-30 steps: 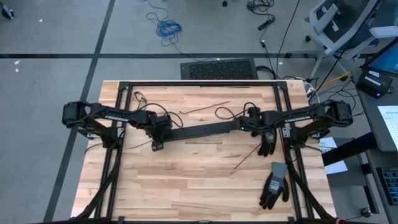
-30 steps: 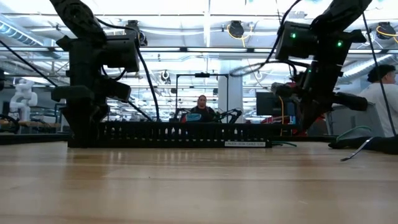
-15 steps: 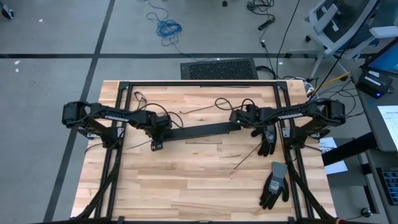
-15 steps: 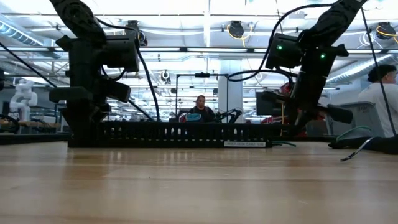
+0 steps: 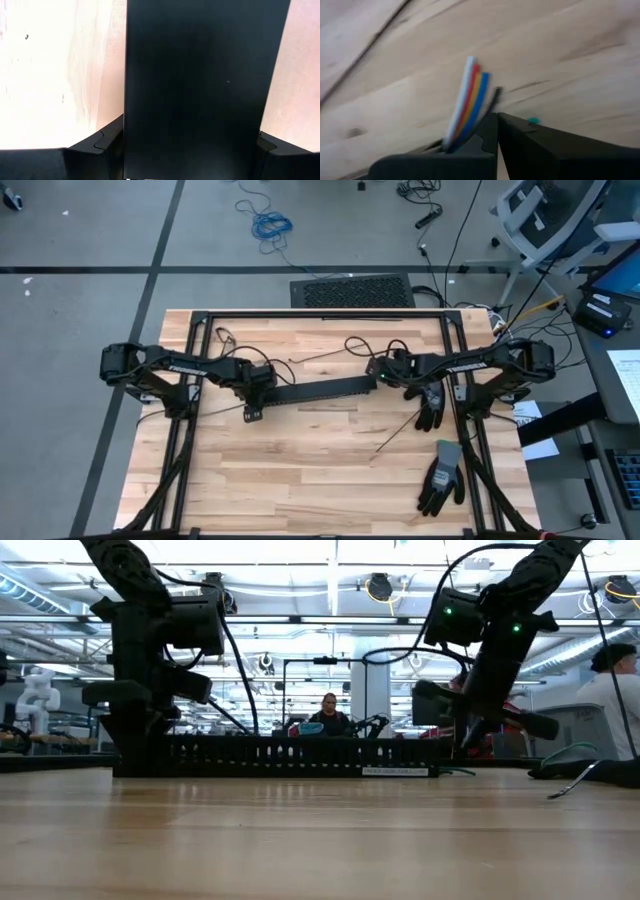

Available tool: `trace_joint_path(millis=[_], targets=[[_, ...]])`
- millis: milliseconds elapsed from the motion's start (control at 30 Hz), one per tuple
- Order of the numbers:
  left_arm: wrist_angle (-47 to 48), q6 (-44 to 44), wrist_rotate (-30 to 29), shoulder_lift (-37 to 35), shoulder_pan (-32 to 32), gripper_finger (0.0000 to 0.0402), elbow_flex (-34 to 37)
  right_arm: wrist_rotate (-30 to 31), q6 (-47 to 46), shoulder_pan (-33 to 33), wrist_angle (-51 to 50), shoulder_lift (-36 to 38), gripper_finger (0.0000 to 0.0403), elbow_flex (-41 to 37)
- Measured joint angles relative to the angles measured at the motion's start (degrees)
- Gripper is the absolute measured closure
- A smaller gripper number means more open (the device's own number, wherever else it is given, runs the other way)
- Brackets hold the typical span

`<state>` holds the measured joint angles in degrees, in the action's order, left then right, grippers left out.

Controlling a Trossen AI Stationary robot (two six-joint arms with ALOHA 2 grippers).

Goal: Ziptie cables
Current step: Close the black cable duct cover

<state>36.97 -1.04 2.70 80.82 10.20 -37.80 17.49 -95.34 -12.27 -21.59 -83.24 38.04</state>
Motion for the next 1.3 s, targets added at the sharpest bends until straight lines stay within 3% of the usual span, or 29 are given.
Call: trace_joint_path(millis=[167,500,800,1300], targets=[[-0.3,0.0,0.0,0.0,0.0,0.0153,0.0,-1.5,-1.0,0.9,-5.8,0.5,0.0403,0.0],[-3.2,7.6,-0.5,0.1,-0.1,0.0153,0.0,-1.4,-5.3,5.0,-0.7,0.6,0.0403,0.0],[-3.7,5.7,-1.0,0.1,-0.2,0.0153,0.0,-2.8,-9.6,9.0,-4.2,0.6,0.0403,0.0],[-7.0,4.5,-1.0,0.1,-0.3,0.0153,0.0,-2.2,-10.6,9.7,3.7,0.6,0.0403,-0.1]])
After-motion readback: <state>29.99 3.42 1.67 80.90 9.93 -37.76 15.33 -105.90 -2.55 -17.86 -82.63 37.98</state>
